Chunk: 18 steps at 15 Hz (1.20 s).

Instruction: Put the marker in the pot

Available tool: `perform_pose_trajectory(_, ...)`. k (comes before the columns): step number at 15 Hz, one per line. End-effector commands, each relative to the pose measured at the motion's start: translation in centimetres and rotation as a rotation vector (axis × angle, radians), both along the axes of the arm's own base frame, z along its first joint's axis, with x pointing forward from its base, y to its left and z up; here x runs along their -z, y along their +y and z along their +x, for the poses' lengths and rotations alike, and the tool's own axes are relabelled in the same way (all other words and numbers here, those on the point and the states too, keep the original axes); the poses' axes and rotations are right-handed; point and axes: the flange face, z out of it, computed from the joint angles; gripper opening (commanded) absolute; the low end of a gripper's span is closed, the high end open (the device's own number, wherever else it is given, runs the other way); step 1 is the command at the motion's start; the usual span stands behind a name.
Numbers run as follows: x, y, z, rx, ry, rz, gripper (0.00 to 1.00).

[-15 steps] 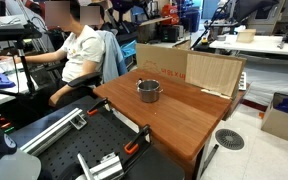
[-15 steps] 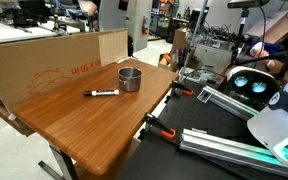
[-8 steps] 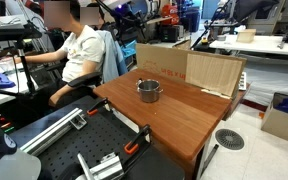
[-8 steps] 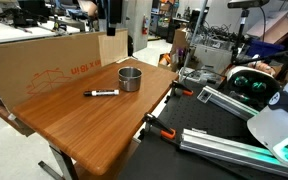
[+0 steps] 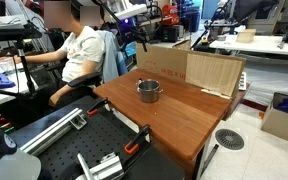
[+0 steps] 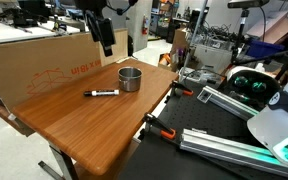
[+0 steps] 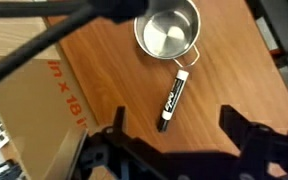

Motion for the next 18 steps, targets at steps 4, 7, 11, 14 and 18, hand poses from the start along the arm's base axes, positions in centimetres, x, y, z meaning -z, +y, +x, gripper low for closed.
perform_pose_trajectory(4,4.2,3.0,1.3,-0.07,0.023,-0.077,1.0)
perform_pose_trajectory(7,6.4,4.1,1.6,-0.117,-0.003,-0.122,1.0)
perform_pose_trajectory(11,7.6,4.8,2.2,-0.178,-0.049,-0.176,1.0)
perform_pose_trajectory(14,7.5,4.7,1.9,-0.167,-0.022,-0.161,1.0)
perform_pose_trajectory(18,7.5,4.7,2.0,-0.169,-0.025,-0.163,1.0)
